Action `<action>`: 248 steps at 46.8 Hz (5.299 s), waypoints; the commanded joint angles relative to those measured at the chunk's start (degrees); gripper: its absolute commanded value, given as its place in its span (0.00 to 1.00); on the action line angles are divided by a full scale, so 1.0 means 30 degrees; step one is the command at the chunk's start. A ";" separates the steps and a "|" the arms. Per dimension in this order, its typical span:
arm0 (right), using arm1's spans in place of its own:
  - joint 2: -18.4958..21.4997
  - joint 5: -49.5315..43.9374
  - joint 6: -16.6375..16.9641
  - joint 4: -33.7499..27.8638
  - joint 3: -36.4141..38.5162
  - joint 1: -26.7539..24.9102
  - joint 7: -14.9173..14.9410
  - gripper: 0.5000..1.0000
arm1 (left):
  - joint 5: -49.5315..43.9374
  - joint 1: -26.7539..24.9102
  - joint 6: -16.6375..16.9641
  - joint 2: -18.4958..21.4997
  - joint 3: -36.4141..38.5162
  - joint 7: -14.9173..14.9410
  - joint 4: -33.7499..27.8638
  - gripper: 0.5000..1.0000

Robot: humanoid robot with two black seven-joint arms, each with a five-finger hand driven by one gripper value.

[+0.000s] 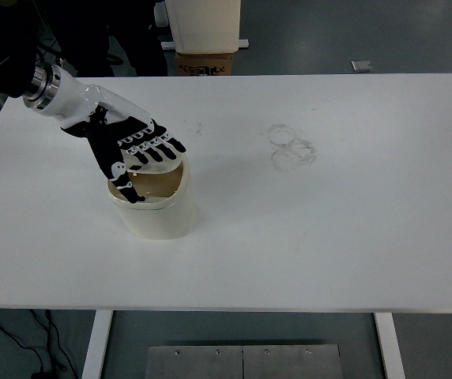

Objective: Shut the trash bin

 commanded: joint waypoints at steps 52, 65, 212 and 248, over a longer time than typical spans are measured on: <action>0.0000 -0.0003 0.0000 0.0000 0.0004 0.0000 0.0000 0.98 | 0.0071 0.1686 -0.0001 -0.0175 0.0102 0.0059 -0.0039 1.00; 0.0000 -0.0003 0.0000 0.0000 0.0003 0.0000 0.0000 0.98 | 0.0071 0.1422 -0.0001 -0.0029 -0.0103 0.0030 0.0196 1.00; 0.0000 -0.0003 0.0000 0.0000 0.0004 0.0000 0.0000 0.98 | -0.8454 2.5005 0.1382 -0.3221 -2.8989 -0.5390 2.0792 1.00; 0.0000 -0.0003 0.0000 0.0000 0.0004 0.0000 0.0000 0.98 | -0.8659 2.5416 0.1265 -0.3368 -2.9575 -0.5419 2.0792 1.00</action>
